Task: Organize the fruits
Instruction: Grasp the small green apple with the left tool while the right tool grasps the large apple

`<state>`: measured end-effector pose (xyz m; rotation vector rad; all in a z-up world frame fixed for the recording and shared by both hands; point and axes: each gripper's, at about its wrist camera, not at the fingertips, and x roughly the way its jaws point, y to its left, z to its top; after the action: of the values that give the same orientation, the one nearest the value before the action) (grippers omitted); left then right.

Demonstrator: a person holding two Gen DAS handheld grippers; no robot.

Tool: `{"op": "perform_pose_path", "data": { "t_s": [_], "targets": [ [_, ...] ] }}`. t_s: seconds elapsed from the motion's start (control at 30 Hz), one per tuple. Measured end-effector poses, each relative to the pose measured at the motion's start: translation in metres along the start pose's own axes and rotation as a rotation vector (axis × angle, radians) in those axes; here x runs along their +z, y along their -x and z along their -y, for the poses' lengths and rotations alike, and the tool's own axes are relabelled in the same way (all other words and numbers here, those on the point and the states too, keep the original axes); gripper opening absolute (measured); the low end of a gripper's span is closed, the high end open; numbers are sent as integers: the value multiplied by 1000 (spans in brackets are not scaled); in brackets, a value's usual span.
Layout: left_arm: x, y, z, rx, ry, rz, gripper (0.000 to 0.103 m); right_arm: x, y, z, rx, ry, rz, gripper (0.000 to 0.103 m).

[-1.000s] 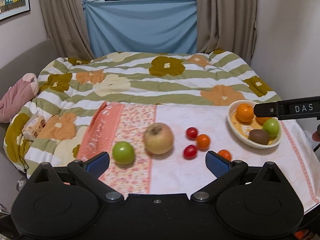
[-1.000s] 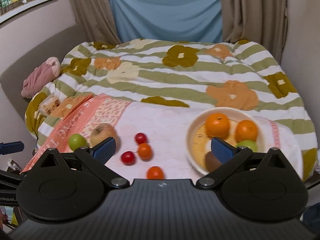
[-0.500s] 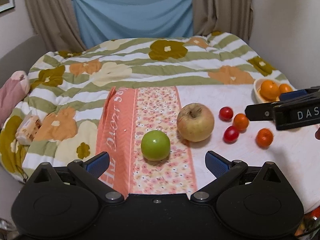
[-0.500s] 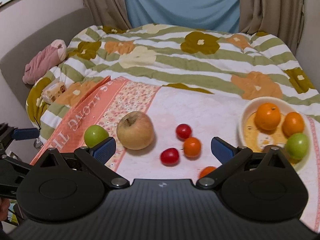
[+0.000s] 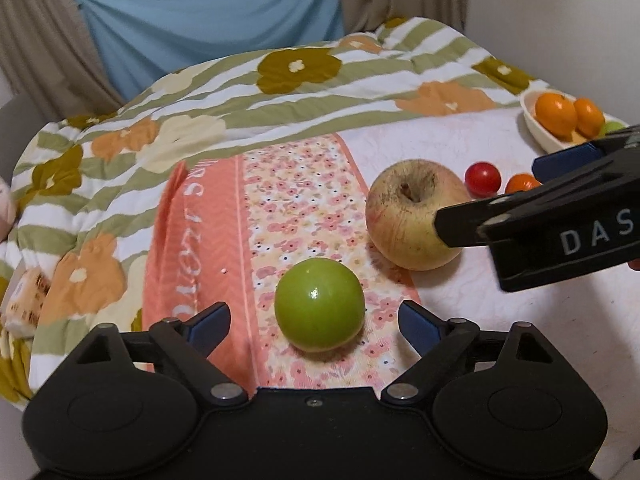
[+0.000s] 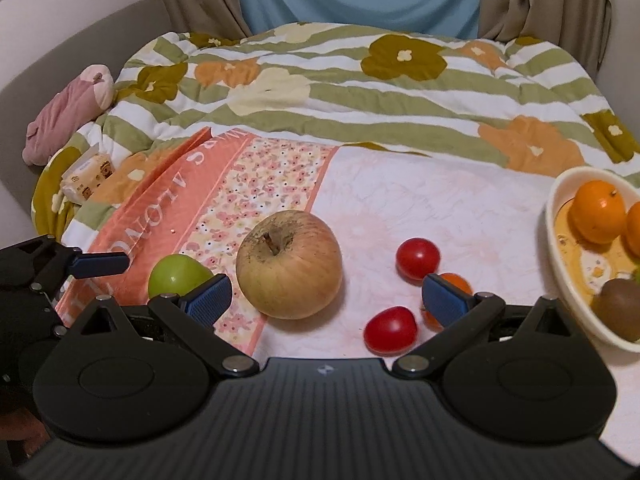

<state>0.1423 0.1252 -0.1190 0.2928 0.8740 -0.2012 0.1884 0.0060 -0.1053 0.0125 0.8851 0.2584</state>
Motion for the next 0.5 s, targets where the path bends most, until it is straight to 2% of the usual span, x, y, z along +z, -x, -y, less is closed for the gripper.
{"op": "perform_pose_path", "data": {
  "t_s": [0.17, 0.4, 0.5],
  "targets": [
    [-1, -10, 0, -16, -27, -5, 86, -1, -13, -4, -2, -15, -8, 103],
    [-1, -21, -1, -33, -49, -21, 57, 0, -24, -8, -14, -13, -18, 103],
    [-2, -21, -3, -46, -41, -11, 57, 1, -26, -9, -19, -2, -23, 103]
  ]
}}
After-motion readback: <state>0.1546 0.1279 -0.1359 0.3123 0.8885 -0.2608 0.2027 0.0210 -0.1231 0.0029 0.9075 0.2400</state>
